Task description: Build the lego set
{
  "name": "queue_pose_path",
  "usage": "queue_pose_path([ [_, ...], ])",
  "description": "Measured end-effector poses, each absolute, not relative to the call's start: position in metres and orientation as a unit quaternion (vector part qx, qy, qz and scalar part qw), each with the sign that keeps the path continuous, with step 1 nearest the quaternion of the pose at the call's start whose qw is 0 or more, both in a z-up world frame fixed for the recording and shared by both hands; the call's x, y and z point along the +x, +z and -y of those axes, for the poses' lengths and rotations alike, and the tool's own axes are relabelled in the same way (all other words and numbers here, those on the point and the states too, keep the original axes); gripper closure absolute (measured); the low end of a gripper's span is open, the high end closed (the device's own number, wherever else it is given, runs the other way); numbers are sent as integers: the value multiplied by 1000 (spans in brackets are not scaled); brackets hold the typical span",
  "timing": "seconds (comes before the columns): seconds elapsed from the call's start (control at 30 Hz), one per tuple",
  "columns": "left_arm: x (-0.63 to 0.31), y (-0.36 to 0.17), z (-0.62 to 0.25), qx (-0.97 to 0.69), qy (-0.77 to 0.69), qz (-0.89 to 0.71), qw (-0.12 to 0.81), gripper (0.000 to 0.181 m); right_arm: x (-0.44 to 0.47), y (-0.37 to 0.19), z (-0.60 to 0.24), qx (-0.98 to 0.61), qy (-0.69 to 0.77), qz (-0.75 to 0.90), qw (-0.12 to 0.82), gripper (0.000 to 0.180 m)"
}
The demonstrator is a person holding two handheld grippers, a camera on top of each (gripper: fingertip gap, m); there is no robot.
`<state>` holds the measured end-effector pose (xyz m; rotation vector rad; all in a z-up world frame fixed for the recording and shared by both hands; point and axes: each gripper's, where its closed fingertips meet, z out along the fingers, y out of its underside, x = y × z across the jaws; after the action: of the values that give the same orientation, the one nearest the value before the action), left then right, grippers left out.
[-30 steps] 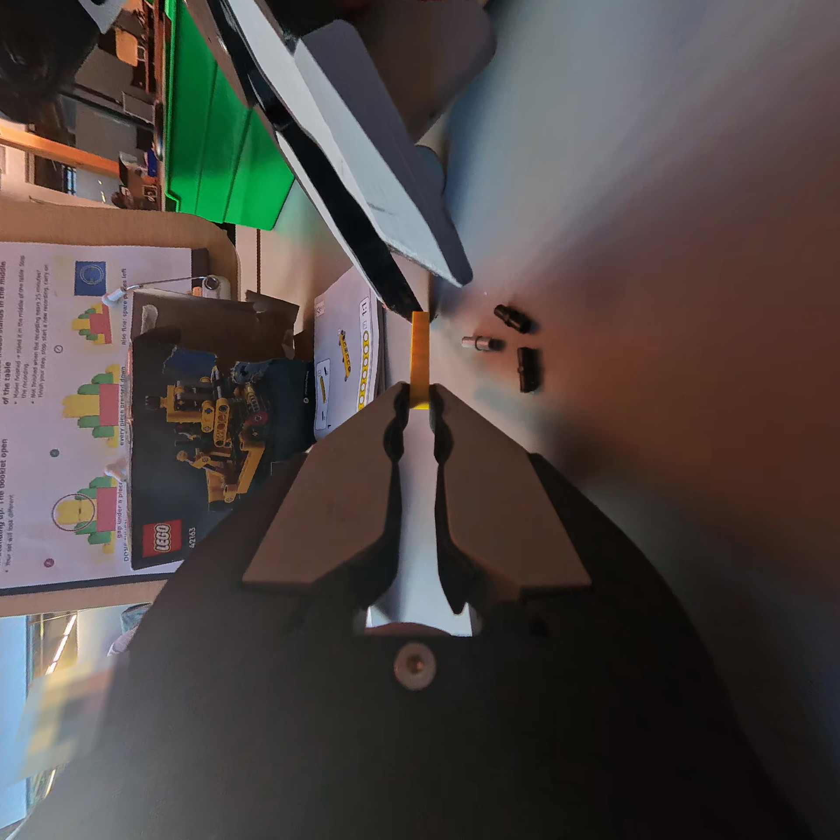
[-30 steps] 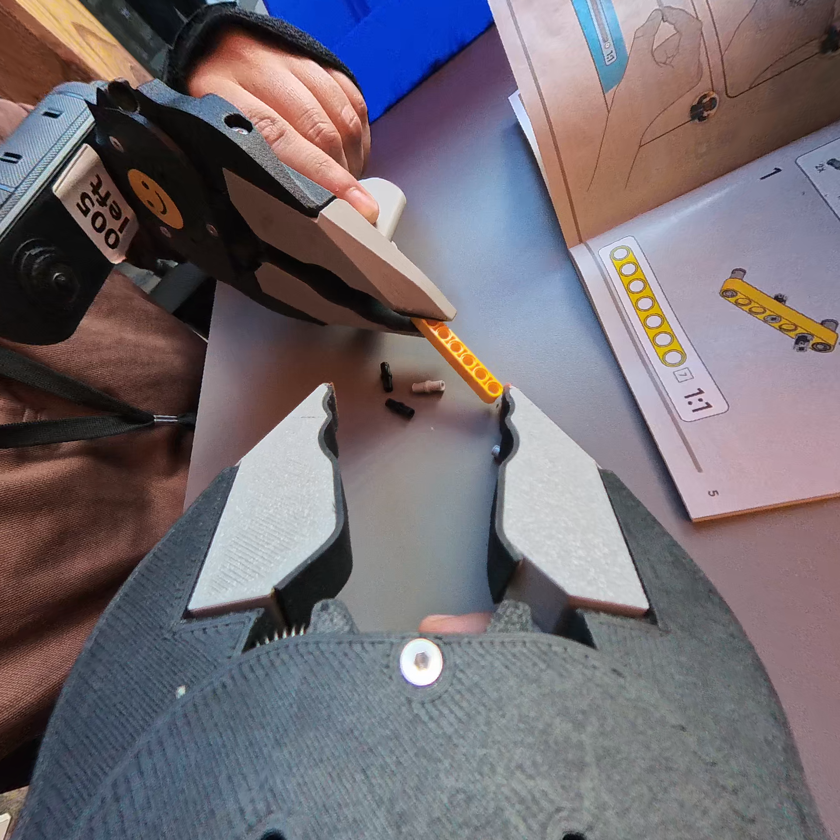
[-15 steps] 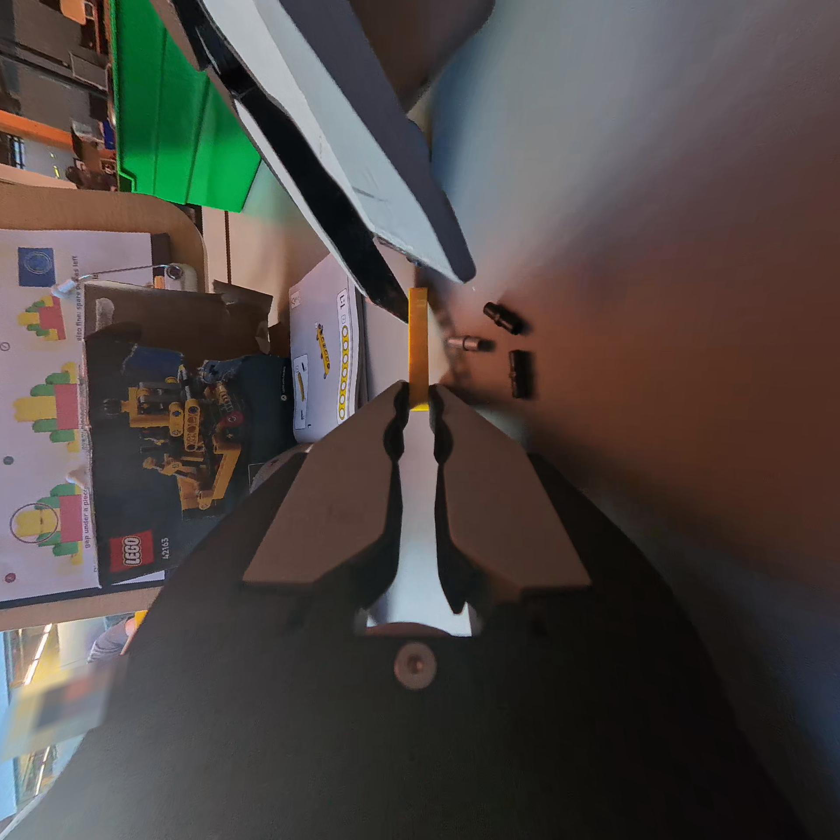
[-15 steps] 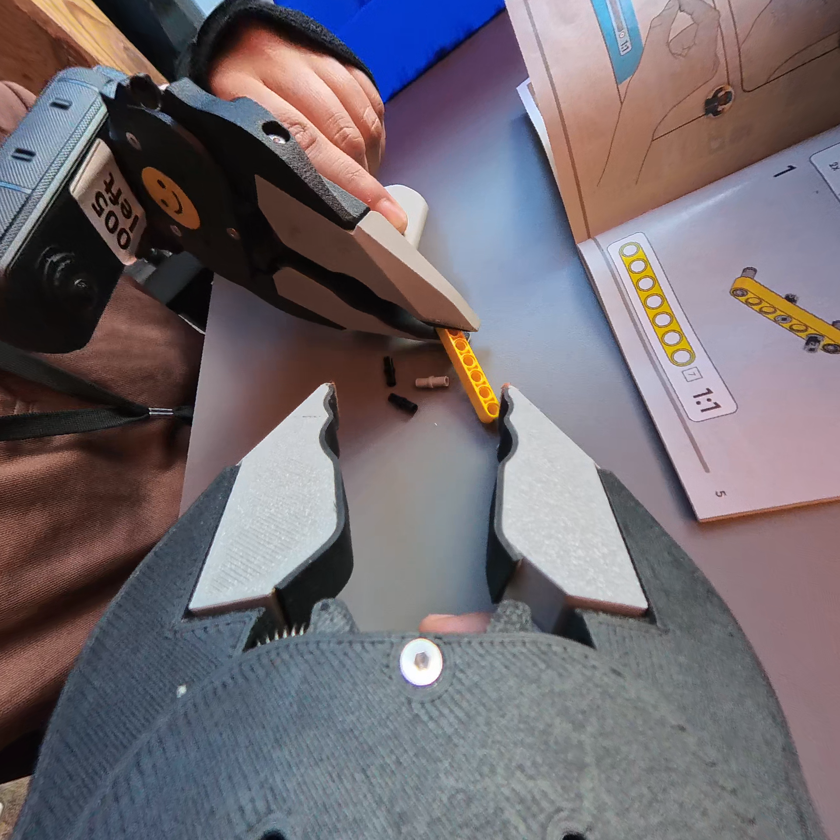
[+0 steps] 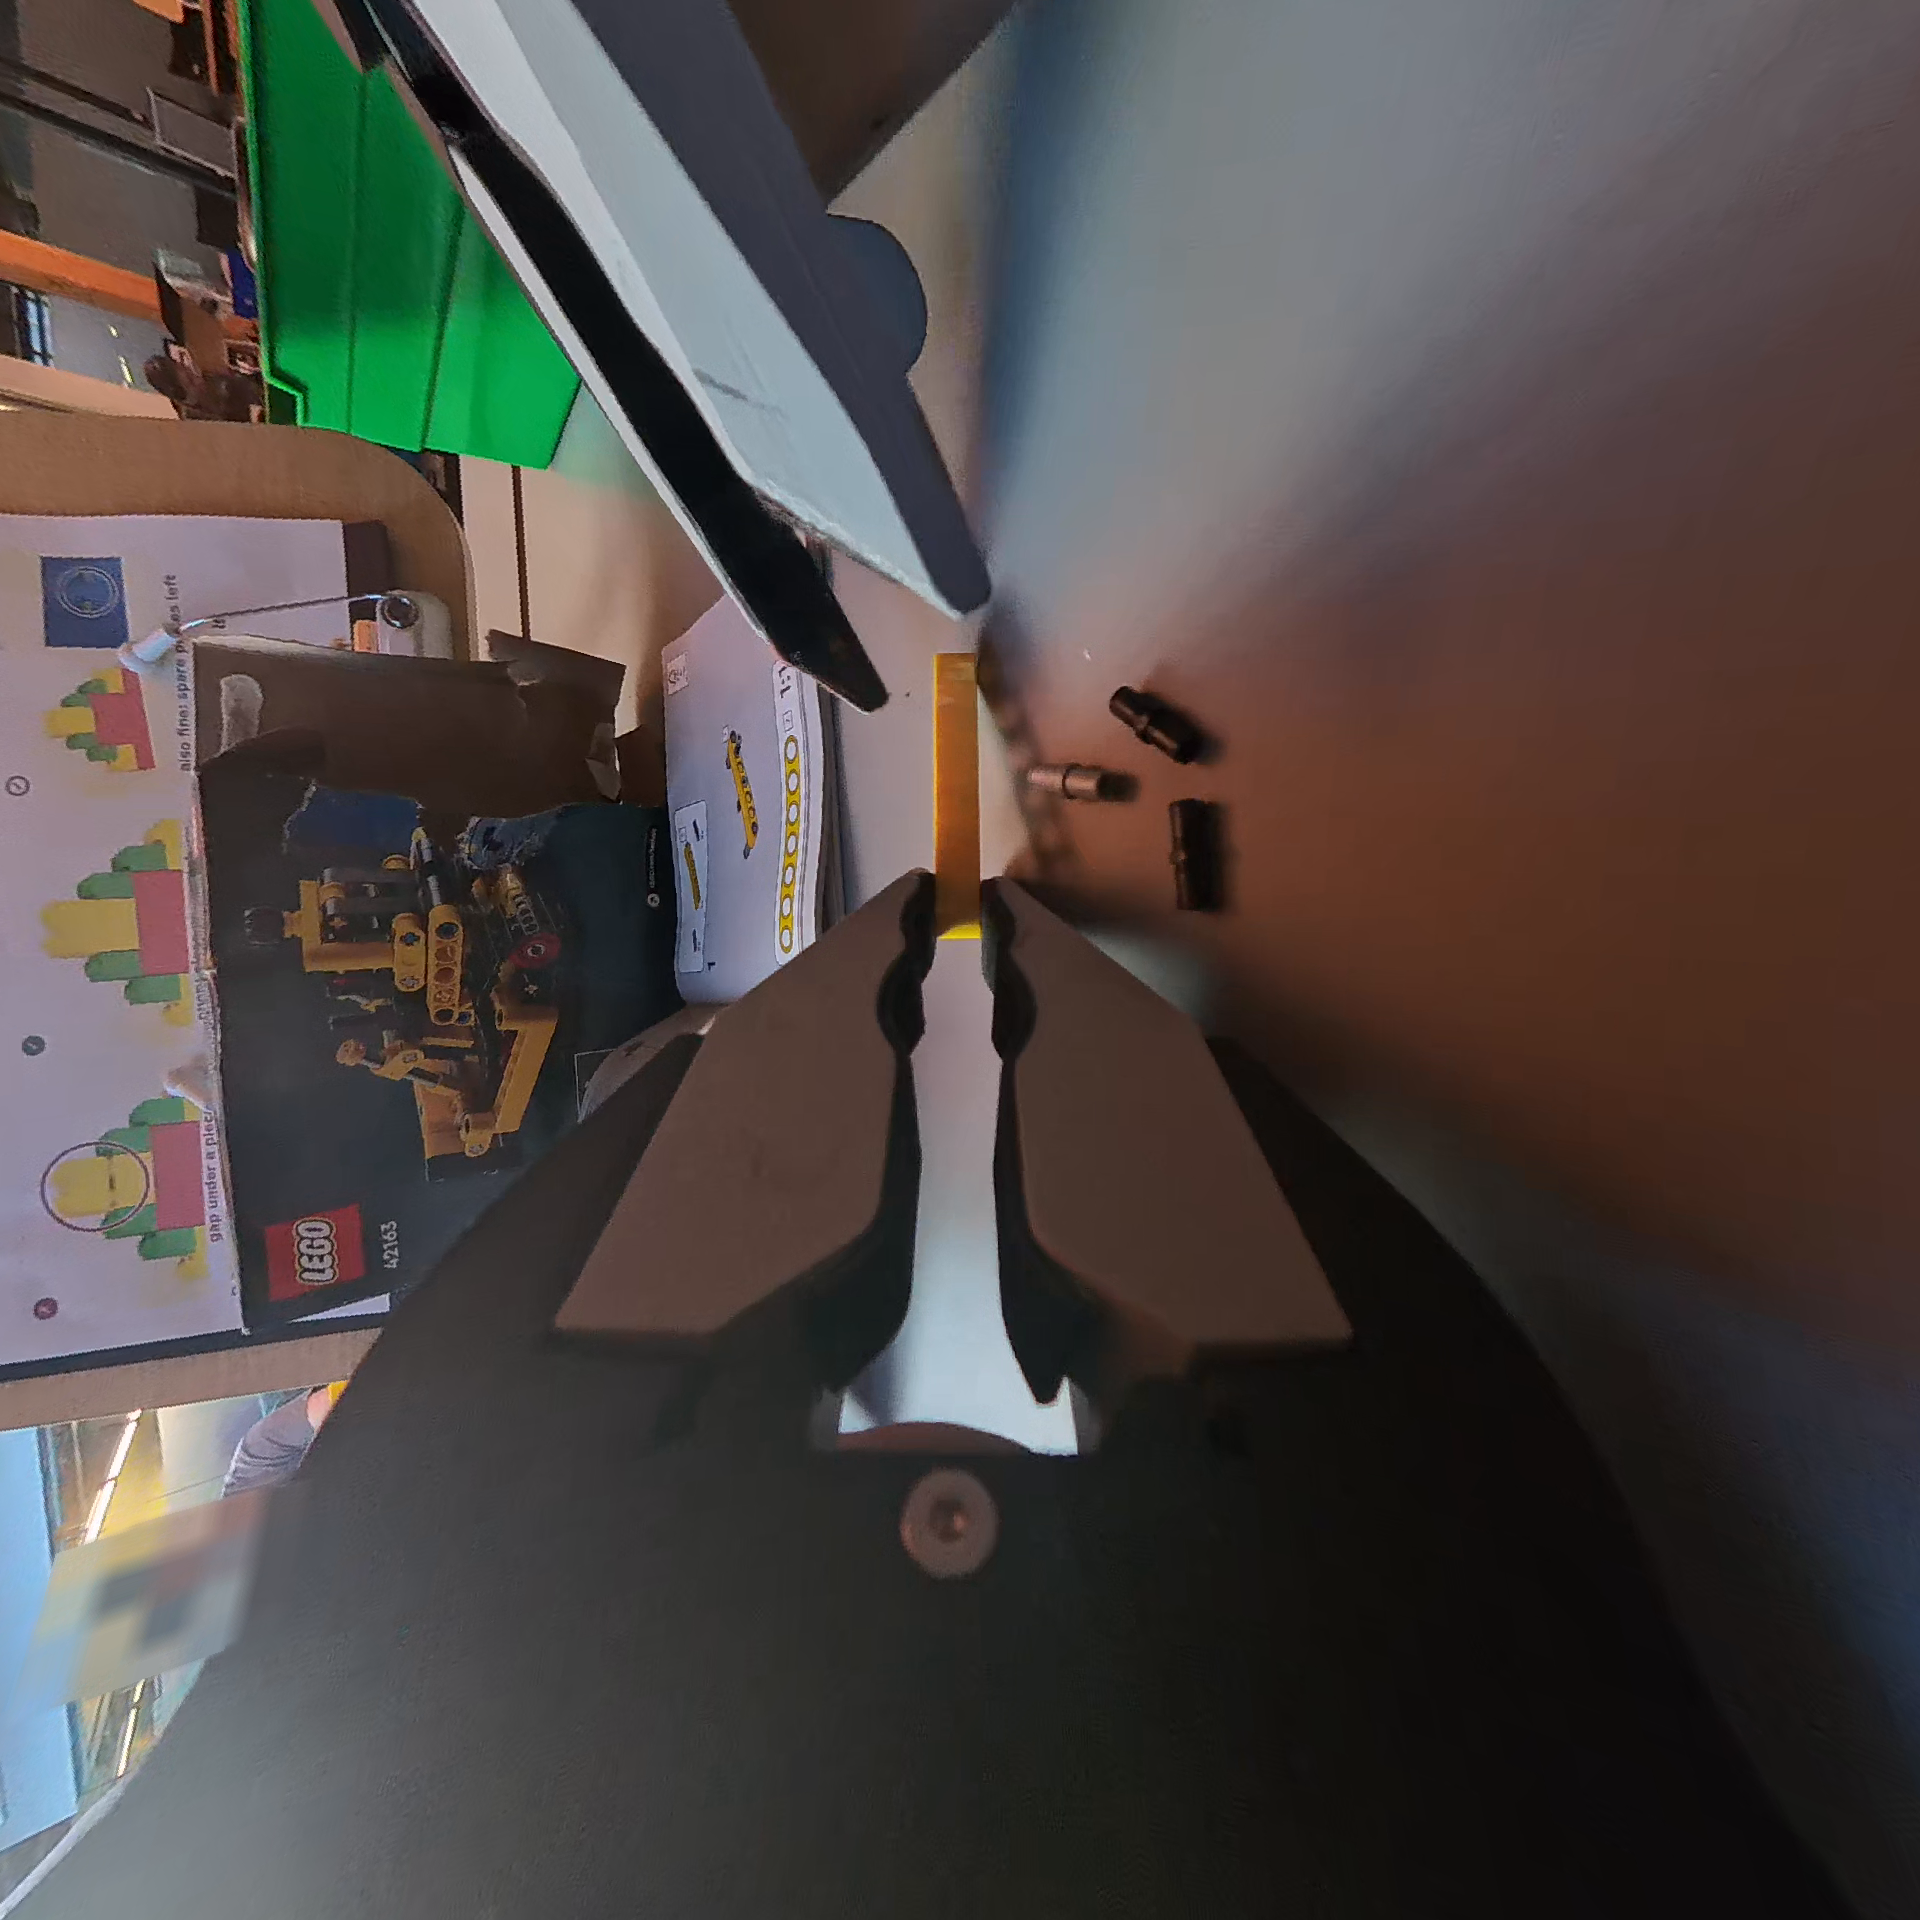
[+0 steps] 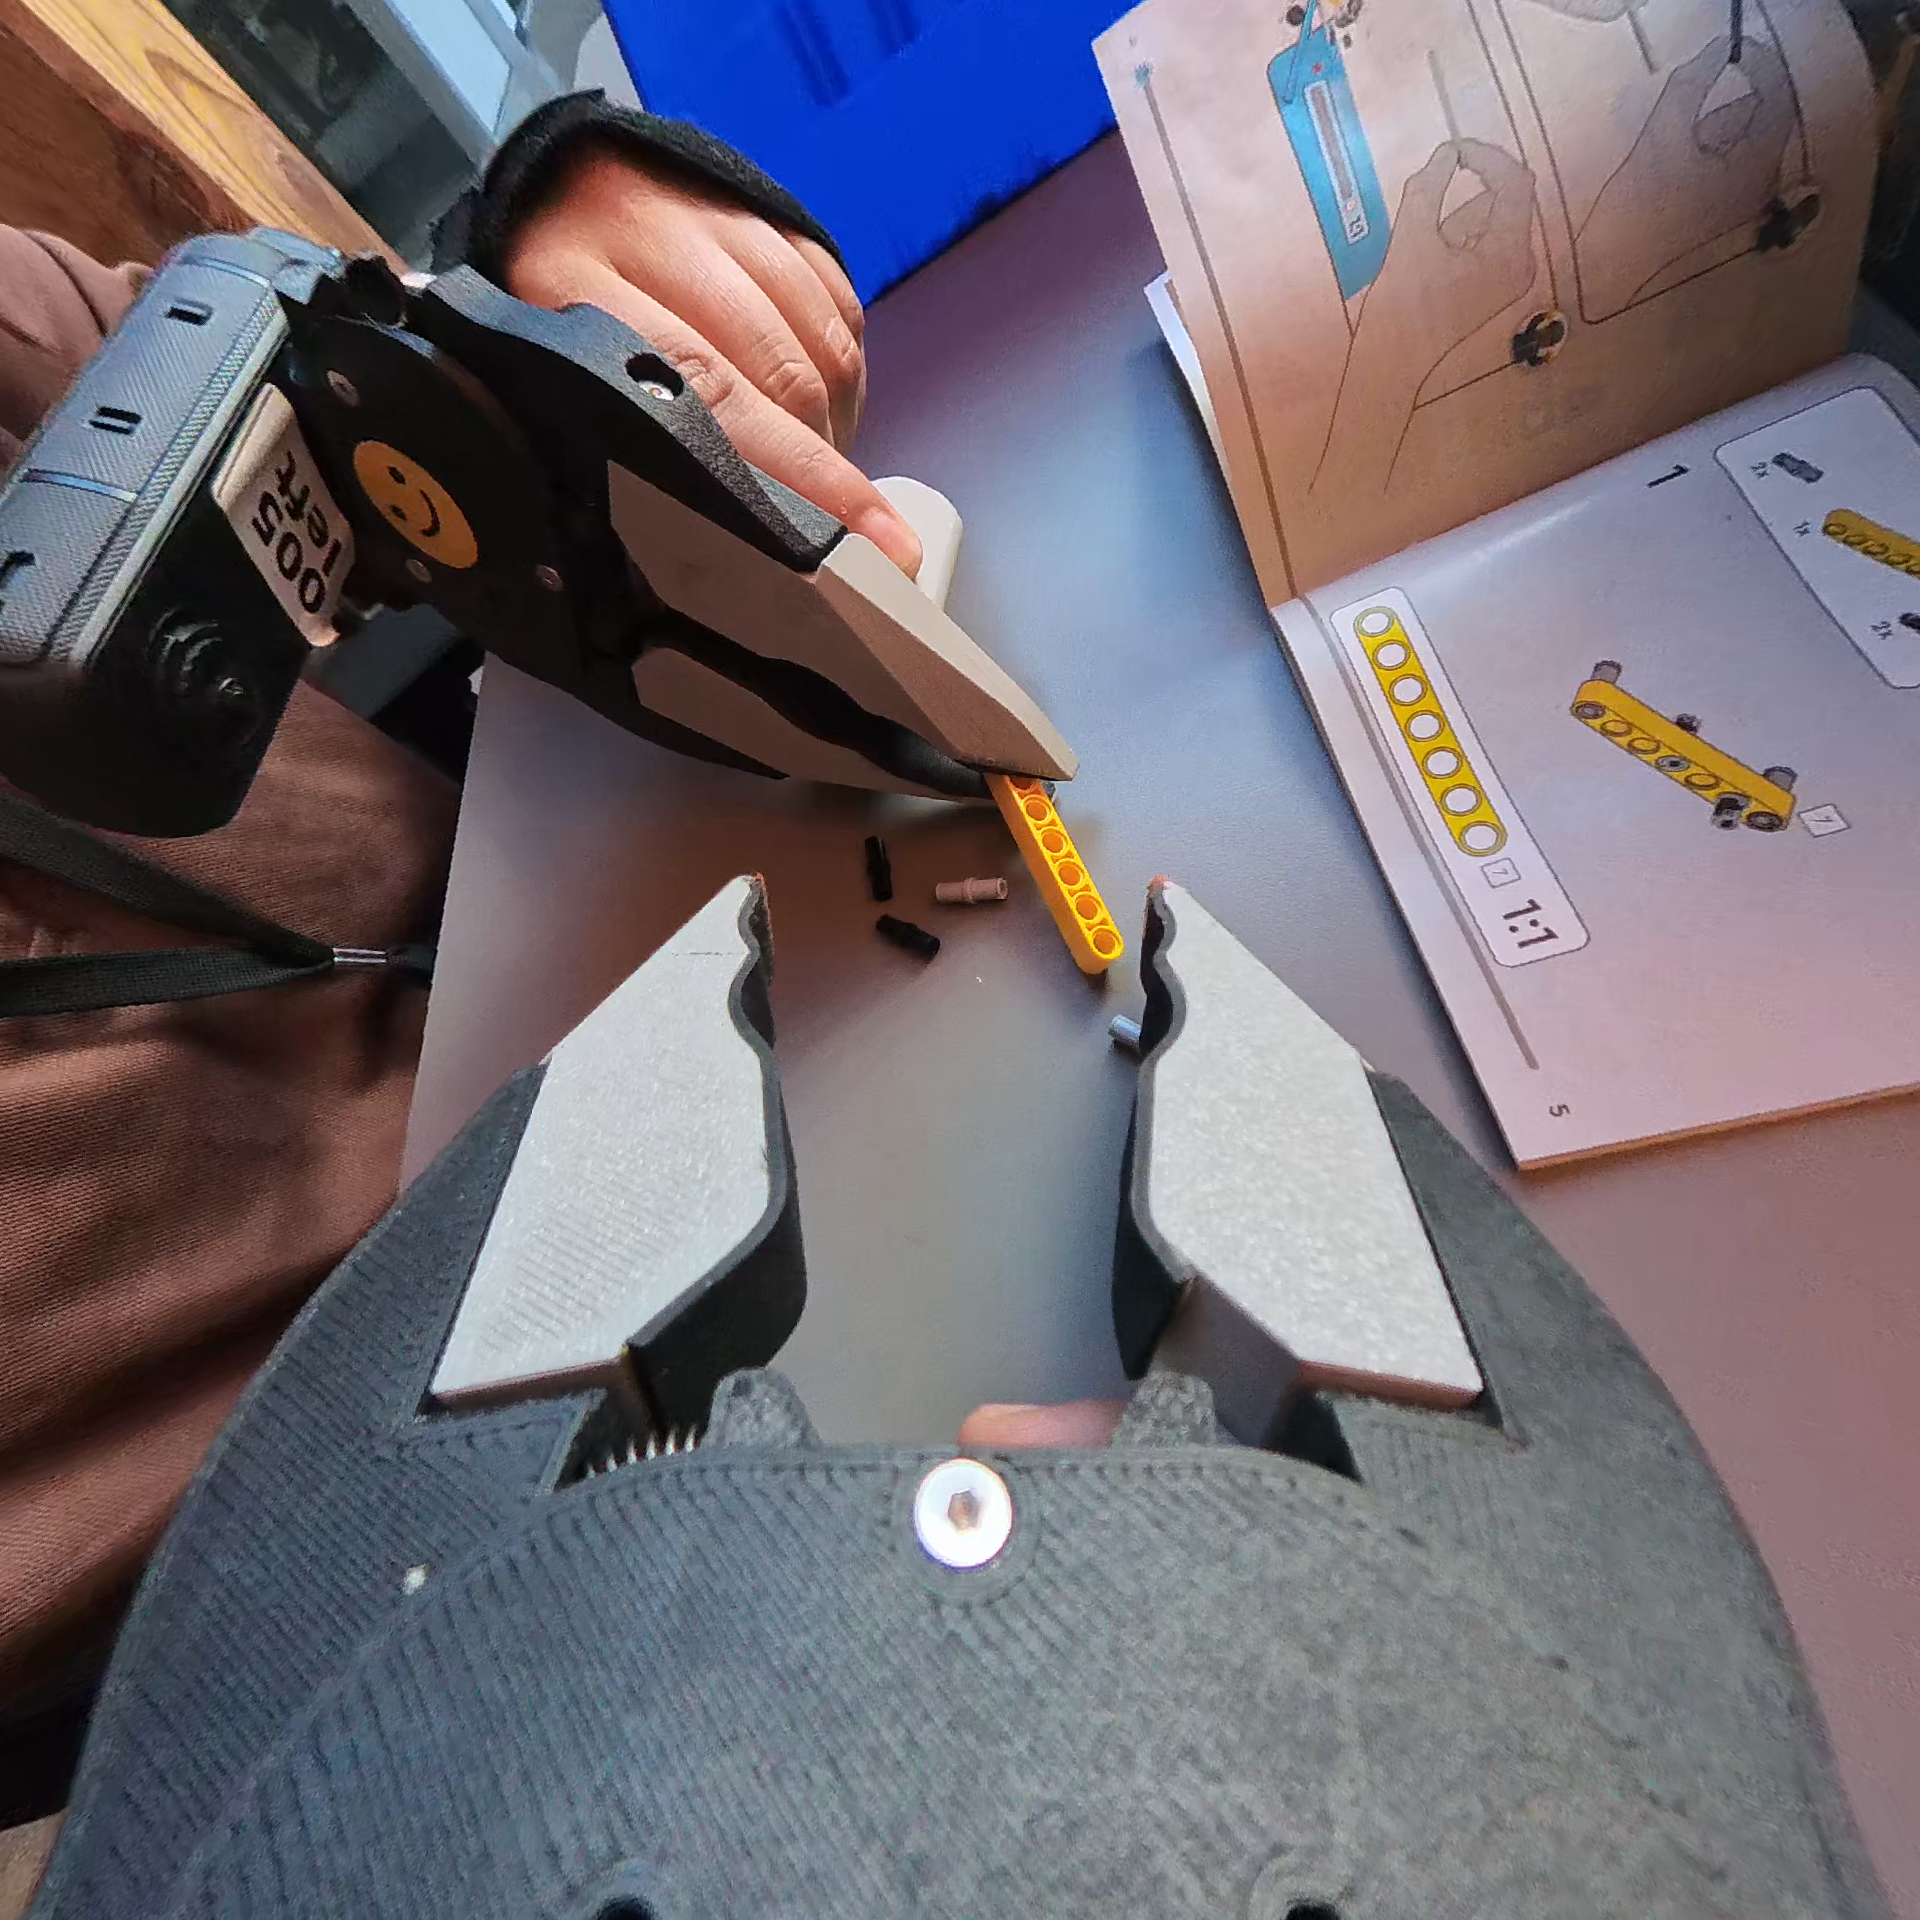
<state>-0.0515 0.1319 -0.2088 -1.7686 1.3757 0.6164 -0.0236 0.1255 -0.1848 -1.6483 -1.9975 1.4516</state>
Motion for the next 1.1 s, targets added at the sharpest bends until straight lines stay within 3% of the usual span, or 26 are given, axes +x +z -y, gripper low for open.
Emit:
queue_pose_path([
  [0.5,-58,-201,-132,-650,287,-568,415,175,-21,-188,-121,-582,521,624,16,105],
  [0.83,-56,-206,-132,-660,273,-566,412,175,-19,-198,-130,-573,460,674,74,122],
  [1.1,-57,-202,-141,-642,308,-565,416,175,-20,-197,-129,-574,466,669,70,120],
])
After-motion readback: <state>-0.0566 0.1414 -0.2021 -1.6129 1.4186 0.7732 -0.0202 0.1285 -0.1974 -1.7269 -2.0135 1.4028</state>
